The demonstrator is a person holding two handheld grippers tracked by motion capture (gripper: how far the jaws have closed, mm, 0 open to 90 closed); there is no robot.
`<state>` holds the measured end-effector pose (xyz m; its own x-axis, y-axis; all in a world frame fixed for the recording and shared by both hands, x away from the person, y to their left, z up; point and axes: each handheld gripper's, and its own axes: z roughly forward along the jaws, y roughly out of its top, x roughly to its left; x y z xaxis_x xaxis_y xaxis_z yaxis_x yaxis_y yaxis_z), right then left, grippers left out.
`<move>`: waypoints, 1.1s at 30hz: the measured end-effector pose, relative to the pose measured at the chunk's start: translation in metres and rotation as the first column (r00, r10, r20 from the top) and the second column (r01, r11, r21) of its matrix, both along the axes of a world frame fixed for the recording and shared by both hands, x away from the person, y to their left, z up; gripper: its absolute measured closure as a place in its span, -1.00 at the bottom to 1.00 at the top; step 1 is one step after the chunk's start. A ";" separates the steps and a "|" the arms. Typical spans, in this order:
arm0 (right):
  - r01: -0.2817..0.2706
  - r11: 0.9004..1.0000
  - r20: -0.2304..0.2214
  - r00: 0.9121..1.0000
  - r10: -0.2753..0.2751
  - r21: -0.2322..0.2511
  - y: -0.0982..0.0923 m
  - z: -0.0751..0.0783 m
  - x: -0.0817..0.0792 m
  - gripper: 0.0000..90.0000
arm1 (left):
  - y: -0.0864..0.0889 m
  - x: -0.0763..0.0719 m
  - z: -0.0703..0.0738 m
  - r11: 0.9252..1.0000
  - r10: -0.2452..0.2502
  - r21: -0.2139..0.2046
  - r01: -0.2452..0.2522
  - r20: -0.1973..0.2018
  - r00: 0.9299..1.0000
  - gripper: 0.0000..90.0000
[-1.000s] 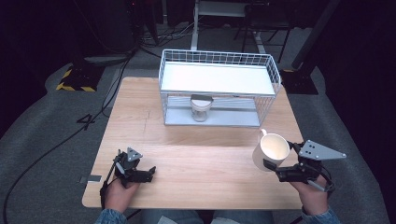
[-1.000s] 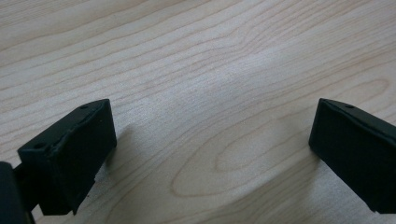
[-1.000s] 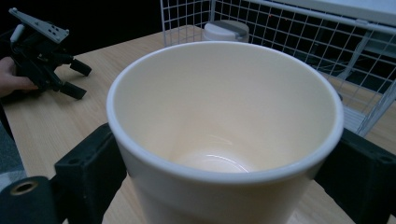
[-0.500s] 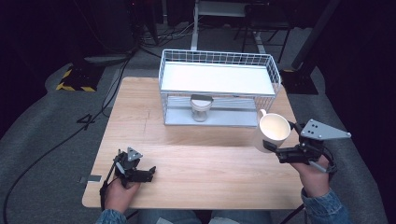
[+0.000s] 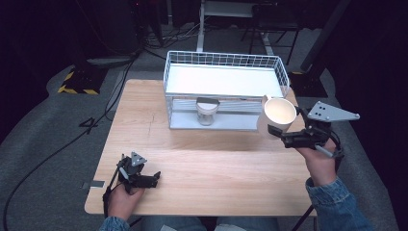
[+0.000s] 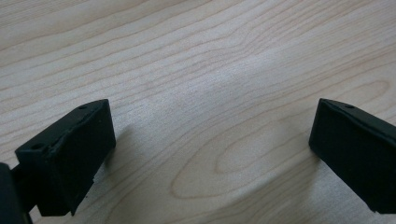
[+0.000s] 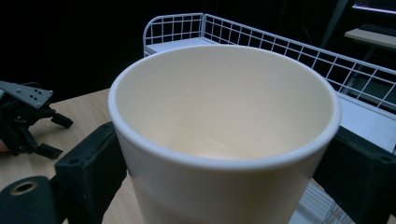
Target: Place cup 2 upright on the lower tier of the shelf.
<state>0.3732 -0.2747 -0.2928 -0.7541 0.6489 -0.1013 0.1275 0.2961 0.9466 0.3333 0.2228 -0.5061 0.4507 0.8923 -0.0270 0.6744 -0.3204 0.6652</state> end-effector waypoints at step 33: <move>-0.011 1.000 -0.018 1.000 0.011 0.007 0.061 0.033 0.109 -0.79 | 0.000 0.000 0.000 1.000 -0.001 -0.001 0.001 0.000 1.000 -0.98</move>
